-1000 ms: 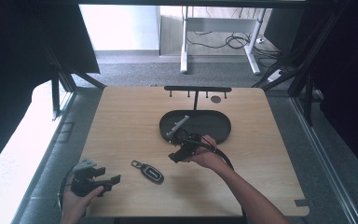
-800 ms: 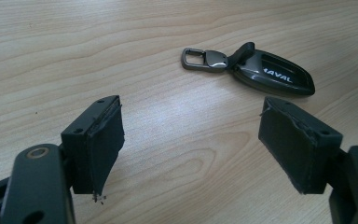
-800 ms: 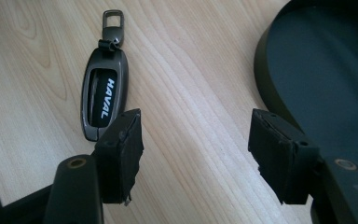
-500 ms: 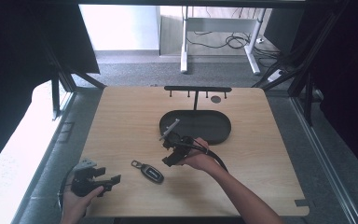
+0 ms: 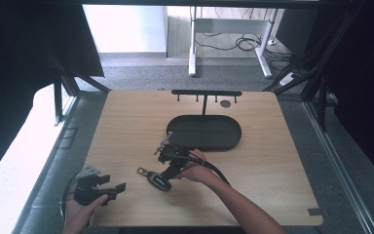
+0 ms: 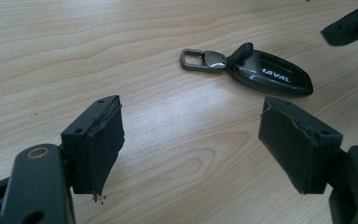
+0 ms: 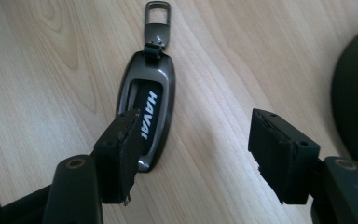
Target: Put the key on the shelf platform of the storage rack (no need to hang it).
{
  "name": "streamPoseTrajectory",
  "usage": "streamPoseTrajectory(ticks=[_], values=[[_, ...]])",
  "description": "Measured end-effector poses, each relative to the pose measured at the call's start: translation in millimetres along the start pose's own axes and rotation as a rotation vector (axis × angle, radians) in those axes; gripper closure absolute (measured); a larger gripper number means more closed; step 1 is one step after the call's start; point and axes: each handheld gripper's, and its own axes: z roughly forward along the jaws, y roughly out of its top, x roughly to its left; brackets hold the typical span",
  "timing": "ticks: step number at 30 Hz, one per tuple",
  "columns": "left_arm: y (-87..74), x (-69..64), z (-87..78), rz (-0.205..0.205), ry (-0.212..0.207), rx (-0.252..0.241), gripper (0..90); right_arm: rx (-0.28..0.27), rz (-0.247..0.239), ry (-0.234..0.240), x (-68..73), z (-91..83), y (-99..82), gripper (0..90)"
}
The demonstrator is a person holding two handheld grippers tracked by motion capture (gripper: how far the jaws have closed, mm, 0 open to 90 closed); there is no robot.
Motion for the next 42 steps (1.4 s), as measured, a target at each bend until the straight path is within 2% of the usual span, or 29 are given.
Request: streamPoseTrajectory(ticks=[11, 17, 33, 36, 38, 42], values=[[-0.2, -0.5, 0.4, -0.002, -0.003, 0.001, 22.3, 0.031, -0.024, 0.011, 13.8, 20.6, 9.8, 34.0], [-0.3, -0.6, 0.2, -0.003, -0.003, 0.001, 22.3, 0.065, -0.039, 0.017, 20.7, 33.5, 14.7, 33.1], [-0.2, -1.4, 0.8, 0.001, -0.005, 0.004, 22.3, 0.122, -0.043, 0.018, 23.9, 58.5, 18.6, 32.8], [-0.2, -1.4, 0.9, 0.0, -0.005, 0.004, 22.3, 0.116, -0.046, 0.019, 24.4, 58.3, 19.1, 37.5], [-0.2, -1.5, 1.0, 0.0, -0.006, 0.004, 22.3, 0.113, -0.058, 0.022, 25.6, 56.2, 18.8, 46.9], [-0.1, -2.2, 0.9, 0.002, -0.006, 0.003, 22.3, 0.116, -0.05, 0.023, 23.1, 55.4, 18.2, 48.6]])
